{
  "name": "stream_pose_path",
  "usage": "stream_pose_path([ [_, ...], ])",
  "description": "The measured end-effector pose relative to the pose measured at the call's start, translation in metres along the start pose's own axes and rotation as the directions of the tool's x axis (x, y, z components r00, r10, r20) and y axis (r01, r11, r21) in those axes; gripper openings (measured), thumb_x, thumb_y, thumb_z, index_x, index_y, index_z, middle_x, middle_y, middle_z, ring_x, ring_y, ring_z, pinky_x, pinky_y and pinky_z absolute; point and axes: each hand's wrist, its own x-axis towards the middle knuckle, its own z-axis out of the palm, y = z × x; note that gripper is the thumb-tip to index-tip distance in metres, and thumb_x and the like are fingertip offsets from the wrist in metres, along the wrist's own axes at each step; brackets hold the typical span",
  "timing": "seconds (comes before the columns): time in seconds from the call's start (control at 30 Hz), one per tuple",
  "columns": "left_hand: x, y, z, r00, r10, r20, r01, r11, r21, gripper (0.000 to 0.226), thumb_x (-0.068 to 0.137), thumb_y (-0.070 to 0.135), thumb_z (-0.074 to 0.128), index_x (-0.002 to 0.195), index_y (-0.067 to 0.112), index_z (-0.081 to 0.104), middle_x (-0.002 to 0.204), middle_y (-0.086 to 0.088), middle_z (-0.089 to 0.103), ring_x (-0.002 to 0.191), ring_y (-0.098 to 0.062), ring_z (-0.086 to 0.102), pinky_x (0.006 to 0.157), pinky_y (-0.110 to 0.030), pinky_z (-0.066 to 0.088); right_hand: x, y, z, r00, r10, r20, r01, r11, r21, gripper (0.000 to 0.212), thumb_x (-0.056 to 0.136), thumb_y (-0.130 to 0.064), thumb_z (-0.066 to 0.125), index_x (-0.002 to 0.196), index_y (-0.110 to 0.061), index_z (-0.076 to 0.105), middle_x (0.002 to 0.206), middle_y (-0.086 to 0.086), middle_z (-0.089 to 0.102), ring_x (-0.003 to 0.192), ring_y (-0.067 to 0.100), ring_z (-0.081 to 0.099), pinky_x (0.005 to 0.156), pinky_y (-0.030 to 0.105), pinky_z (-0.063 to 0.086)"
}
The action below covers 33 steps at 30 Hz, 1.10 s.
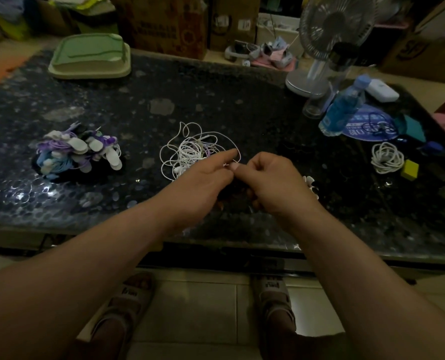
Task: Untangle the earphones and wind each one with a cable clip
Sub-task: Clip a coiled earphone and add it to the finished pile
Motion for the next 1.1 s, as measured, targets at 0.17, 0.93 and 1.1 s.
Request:
stream_pose_path([
  [0.17, 0.012, -0.004, -0.008, 0.999, -0.050, -0.019, 0.042, 0.954, -0.298, 0.040, 0.101, 0.005, 0.046, 0.130, 0.021, 0.068, 0.108, -0.012, 0.074, 0.088, -0.017, 0.065, 0.083, -0.040, 0.058, -0.004, -0.006, -0.001, 0.989, -0.146, 0.003, 0.146, 0.989, -0.006, 0.033, 0.100, -0.040, 0.066, 0.094, -0.007, 0.062, 0.065, 0.001, 0.065, 0.055, 0.011, 0.059, 0.056, 0.031, 0.049],
  [0.93, -0.003, -0.012, -0.085, 0.986, -0.131, -0.105, 0.072, 0.892, -0.446, 0.036, 0.103, 0.016, 0.038, 0.117, 0.003, 0.068, 0.092, -0.017, 0.070, 0.067, -0.019, 0.062, 0.058, -0.029, 0.050, 0.013, -0.024, 0.060, 0.934, -0.332, 0.133, 0.339, 0.940, -0.036, 0.014, 0.096, -0.018, 0.074, 0.105, -0.028, 0.069, 0.095, -0.011, 0.074, 0.086, 0.000, 0.070, 0.069, 0.012, 0.053],
  [1.1, 0.000, -0.022, -0.120, 0.925, -0.268, -0.270, 0.135, 0.894, -0.427, 0.033, 0.102, 0.017, 0.041, 0.110, 0.007, 0.072, 0.086, -0.015, 0.073, 0.063, -0.020, 0.063, 0.057, -0.031, 0.050, 0.022, -0.035, 0.106, 0.940, -0.310, 0.142, 0.320, 0.946, -0.056, 0.016, 0.096, -0.019, 0.073, 0.103, -0.033, 0.068, 0.096, -0.012, 0.075, 0.088, -0.002, 0.070, 0.076, 0.019, 0.056],
])
